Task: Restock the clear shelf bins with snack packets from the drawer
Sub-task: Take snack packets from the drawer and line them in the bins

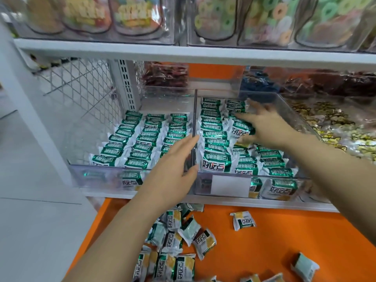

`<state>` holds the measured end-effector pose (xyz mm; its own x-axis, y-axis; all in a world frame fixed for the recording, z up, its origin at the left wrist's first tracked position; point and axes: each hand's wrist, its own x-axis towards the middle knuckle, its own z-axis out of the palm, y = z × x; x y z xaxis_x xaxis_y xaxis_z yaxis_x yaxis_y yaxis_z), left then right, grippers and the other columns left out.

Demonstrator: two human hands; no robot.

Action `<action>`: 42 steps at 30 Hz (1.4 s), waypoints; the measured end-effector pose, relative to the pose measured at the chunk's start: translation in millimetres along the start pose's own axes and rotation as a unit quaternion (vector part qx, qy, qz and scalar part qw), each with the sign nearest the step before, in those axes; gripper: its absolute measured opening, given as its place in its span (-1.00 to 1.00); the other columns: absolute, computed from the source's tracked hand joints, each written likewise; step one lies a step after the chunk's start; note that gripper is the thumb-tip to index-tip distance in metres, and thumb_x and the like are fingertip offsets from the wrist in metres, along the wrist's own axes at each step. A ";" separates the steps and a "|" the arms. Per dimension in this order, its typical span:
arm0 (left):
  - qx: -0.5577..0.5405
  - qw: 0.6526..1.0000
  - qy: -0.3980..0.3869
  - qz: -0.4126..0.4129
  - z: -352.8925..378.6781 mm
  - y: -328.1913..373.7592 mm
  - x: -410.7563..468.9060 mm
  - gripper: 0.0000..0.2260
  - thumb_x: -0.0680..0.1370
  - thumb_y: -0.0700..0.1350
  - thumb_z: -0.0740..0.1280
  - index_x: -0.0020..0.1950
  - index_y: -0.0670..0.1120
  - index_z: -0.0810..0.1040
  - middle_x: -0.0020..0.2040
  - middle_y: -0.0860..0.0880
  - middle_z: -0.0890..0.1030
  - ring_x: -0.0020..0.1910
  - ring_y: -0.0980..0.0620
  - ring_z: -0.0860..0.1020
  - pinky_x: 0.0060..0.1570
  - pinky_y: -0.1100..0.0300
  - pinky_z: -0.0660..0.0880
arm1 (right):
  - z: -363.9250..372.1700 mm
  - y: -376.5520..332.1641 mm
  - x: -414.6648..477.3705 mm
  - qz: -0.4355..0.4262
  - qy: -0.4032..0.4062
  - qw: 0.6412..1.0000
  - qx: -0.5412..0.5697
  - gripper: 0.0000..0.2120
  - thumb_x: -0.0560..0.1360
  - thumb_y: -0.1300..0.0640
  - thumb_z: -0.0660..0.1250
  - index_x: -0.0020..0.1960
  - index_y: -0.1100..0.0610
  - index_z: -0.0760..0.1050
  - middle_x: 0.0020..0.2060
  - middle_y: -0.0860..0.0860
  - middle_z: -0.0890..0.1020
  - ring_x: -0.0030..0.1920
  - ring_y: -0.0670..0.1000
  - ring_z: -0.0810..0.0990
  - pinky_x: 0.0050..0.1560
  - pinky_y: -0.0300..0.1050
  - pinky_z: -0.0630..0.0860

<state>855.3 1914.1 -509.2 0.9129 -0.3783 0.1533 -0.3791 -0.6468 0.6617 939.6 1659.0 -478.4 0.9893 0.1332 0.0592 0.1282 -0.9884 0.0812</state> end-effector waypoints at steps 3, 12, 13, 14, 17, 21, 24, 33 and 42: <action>0.001 1.000 -0.001 -0.001 1.2 -0.5 -0.7 -0.42 0.62 -0.06 0.21 0.53 0.25 -0.02 0.54 0.25 0.01 0.48 0.21 0.12 0.41 0.22 0.11 | 11.0 -17.4 -7.5 -0.032 0.014 0.997 -0.073 -0.32 0.58 -0.06 0.21 0.56 0.02 -0.06 0.55 0.09 0.02 0.52 0.20 0.01 0.47 0.15 0.04; -0.001 1.000 -0.009 -0.005 2.6 1.7 -3.2 -0.40 0.62 -0.05 0.21 0.53 0.24 -0.06 0.54 0.26 -0.05 0.37 0.20 0.28 0.39 0.21 0.19 | 19.3 -3.8 -9.3 -0.079 -0.015 0.997 0.003 -0.24 0.38 -0.13 -0.29 0.56 0.04 -0.05 0.54 0.09 0.09 0.50 0.12 0.05 0.47 -0.06 -0.04; -0.003 1.000 -0.009 -0.005 3.0 1.4 -3.4 -0.40 0.62 -0.05 0.21 0.53 0.24 -0.06 0.54 0.27 -0.05 0.42 0.21 0.23 0.38 0.23 0.17 | 20.2 -2.4 -9.7 -0.091 -0.014 0.996 -0.005 -0.19 0.34 -0.14 -0.34 0.56 0.04 -0.03 0.53 0.09 0.11 0.48 0.13 0.07 0.45 -0.08 -0.03; -0.003 1.000 -0.009 -0.004 3.1 0.9 -3.7 -0.40 0.62 -0.05 0.21 0.53 0.24 -0.06 0.54 0.27 -0.06 0.45 0.22 0.17 0.37 0.24 0.15 | 20.4 -1.8 -9.6 -0.096 -0.014 0.995 -0.011 -0.17 0.31 -0.14 -0.35 0.56 0.05 -0.03 0.53 0.09 0.13 0.47 0.13 0.08 0.45 -0.07 -0.03; 0.003 1.000 -0.009 -0.005 3.6 0.7 -4.4 -0.40 0.62 -0.05 0.21 0.53 0.23 -0.06 0.54 0.25 -0.05 0.48 0.19 0.12 0.41 0.19 0.15 | 24.3 -0.3 -8.5 -0.089 -0.012 0.995 -0.031 -0.18 0.31 -0.15 -0.38 0.56 -0.01 -0.08 0.54 0.02 0.10 0.48 0.10 0.06 0.48 0.07 -0.02; 0.027 0.999 -0.008 -0.015 5.1 3.4 -3.5 -0.39 0.62 -0.03 0.20 0.53 0.22 -0.10 0.55 0.23 -0.06 0.07 0.15 0.40 0.40 0.12 0.24 | 27.6 -5.9 -6.8 -0.059 -0.011 0.998 -0.015 -0.30 0.41 -0.16 -0.33 0.56 -0.07 -0.17 0.55 -0.06 0.02 0.53 0.06 -0.06 0.49 0.18 -0.21; 0.028 0.999 -0.008 -0.013 5.5 2.5 -4.1 -0.39 0.62 -0.03 0.20 0.53 0.23 -0.10 0.55 0.23 -0.06 0.03 0.11 0.42 0.38 0.12 0.27 | 23.0 -5.7 -11.6 -0.046 0.036 0.998 0.028 -0.41 0.59 -0.10 0.00 0.56 0.01 -0.07 0.55 0.00 0.06 0.53 0.10 -0.04 0.49 0.17 -0.16; 0.033 0.999 0.009 0.007 8.4 -0.3 -4.6 -0.36 0.61 -0.04 0.21 0.52 0.24 -0.14 0.55 0.21 -0.07 0.35 0.10 0.36 0.46 0.00 0.18 | 5.9 -32.6 -49.3 -0.003 -0.009 1.000 0.022 -0.53 0.60 0.15 0.08 0.51 0.04 0.19 0.52 0.00 0.14 0.43 0.13 0.23 0.36 0.13 0.23; 0.045 0.998 0.047 0.022 13.9 -2.2 -5.7 -0.41 0.61 -0.04 0.21 0.53 0.21 -0.04 0.54 0.21 0.02 0.33 0.11 0.37 0.41 0.05 0.25 | 12.8 -28.0 -55.9 -0.031 -0.032 0.998 0.052 -0.52 0.61 0.15 0.05 0.52 0.02 0.13 0.55 -0.04 0.05 0.39 0.10 0.21 0.41 0.08 0.21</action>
<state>848.8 1908.5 -521.7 0.9034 -0.3466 0.2523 -0.4278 -0.6898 0.5841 881.6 1678.3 -496.7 0.9811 0.1934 -0.0062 0.1932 -0.9809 -0.0211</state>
